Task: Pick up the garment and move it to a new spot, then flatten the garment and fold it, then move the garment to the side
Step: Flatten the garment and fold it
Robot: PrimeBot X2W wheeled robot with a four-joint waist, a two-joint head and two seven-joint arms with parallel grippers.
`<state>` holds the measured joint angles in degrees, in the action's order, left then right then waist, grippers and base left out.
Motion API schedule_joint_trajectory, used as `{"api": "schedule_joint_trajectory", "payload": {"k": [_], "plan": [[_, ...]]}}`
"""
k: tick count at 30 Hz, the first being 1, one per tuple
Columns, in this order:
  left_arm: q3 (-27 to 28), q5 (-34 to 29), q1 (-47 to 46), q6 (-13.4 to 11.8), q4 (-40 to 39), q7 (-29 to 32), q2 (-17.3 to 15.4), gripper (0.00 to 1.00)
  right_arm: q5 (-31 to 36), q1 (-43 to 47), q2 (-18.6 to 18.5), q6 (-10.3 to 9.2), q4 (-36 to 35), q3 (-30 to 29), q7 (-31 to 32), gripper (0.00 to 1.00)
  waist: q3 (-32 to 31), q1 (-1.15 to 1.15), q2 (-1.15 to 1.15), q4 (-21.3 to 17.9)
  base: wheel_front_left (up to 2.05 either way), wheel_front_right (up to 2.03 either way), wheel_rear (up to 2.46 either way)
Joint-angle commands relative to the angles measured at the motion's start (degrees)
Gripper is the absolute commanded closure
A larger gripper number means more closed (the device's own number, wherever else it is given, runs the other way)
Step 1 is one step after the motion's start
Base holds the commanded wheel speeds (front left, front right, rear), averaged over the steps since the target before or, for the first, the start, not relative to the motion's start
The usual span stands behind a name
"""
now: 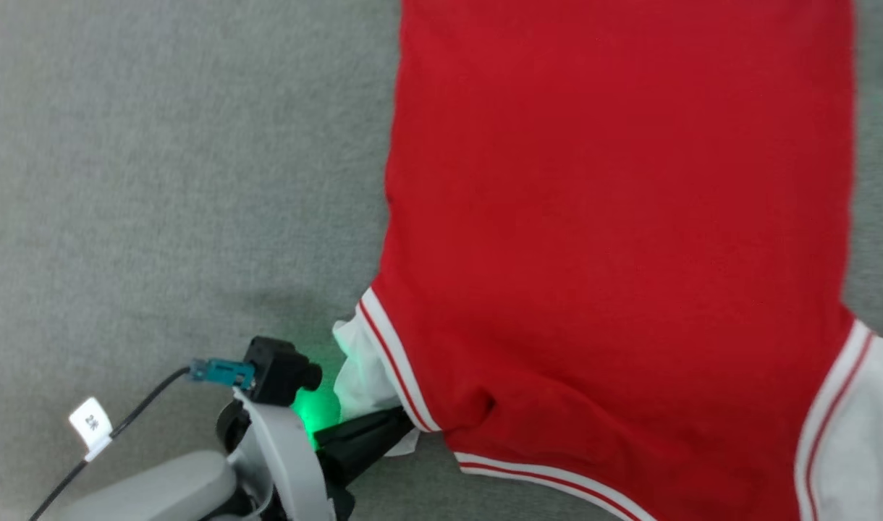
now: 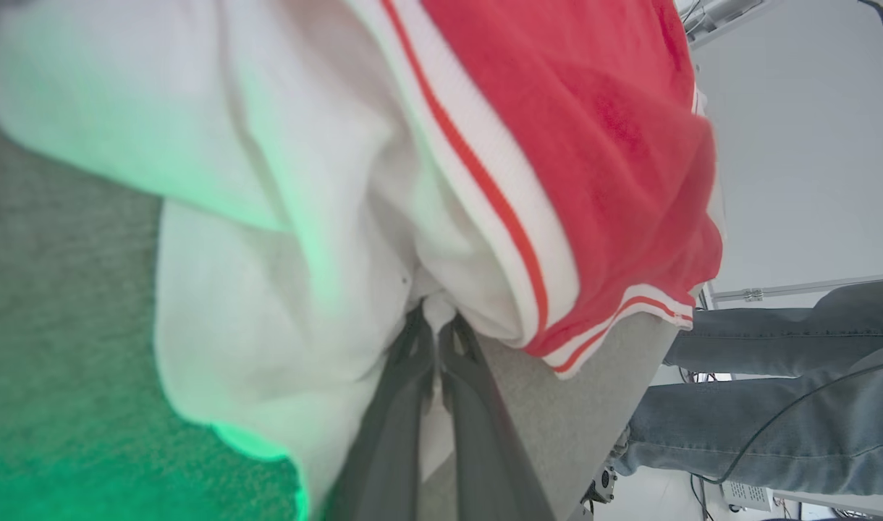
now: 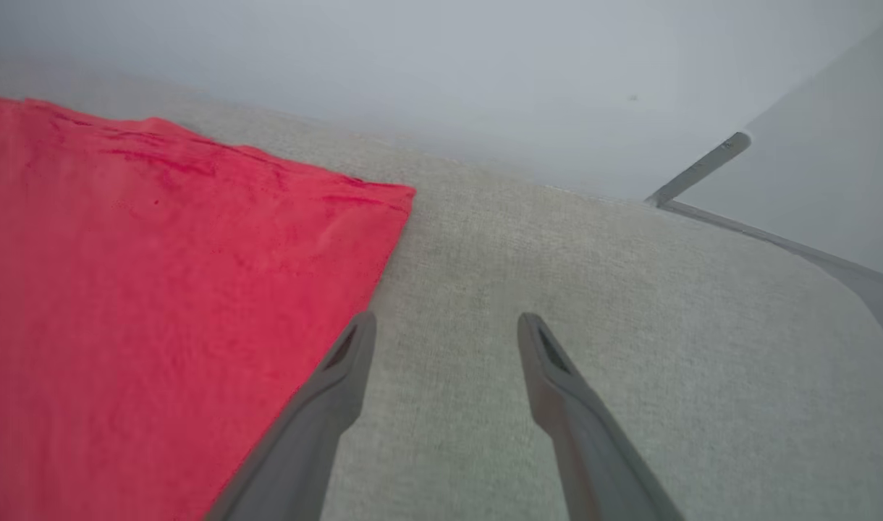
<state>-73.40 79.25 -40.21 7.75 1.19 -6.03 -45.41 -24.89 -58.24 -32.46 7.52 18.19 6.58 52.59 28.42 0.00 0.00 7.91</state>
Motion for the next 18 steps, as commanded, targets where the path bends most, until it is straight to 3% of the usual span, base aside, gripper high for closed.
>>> {"api": "schedule_joint_trajectory", "payload": {"k": [1,7,16,17,18], "plan": [[-0.1,-0.2,-1.1,-0.5,2.0,0.4,2.5,1.00,1.4,-2.0,0.1,-0.06,2.3,0.4,0.8,0.00,5.2,0.00,0.00,4.5,0.00,0.00,0.00],[-0.3,-0.9,-2.1,-0.8,2.7,0.7,4.5,1.00,6.6,-11.0,3.1,-0.06,15.1,0.4,4.8,0.00,8.4,0.00,0.00,7.3,0.00,0.00,0.00],[-0.5,-0.9,-2.1,-1.2,4.1,0.2,4.6,1.00,6.4,-12.6,5.6,-0.02,23.0,2.1,6.6,0.00,9.4,0.00,0.00,7.3,0.00,0.00,0.00],[-0.5,-0.9,-2.3,-1.2,4.1,0.1,4.7,1.00,6.2,-12.6,5.6,-0.02,23.2,2.5,6.4,0.24,9.4,0.00,0.00,7.2,0.00,0.00,0.00],[-0.5,-0.9,-2.4,-1.2,4.1,0.0,4.7,1.00,6.1,-12.7,5.7,-0.01,23.3,2.7,5.6,0.54,9.3,0.00,0.00,7.1,0.00,0.00,0.00]]}}
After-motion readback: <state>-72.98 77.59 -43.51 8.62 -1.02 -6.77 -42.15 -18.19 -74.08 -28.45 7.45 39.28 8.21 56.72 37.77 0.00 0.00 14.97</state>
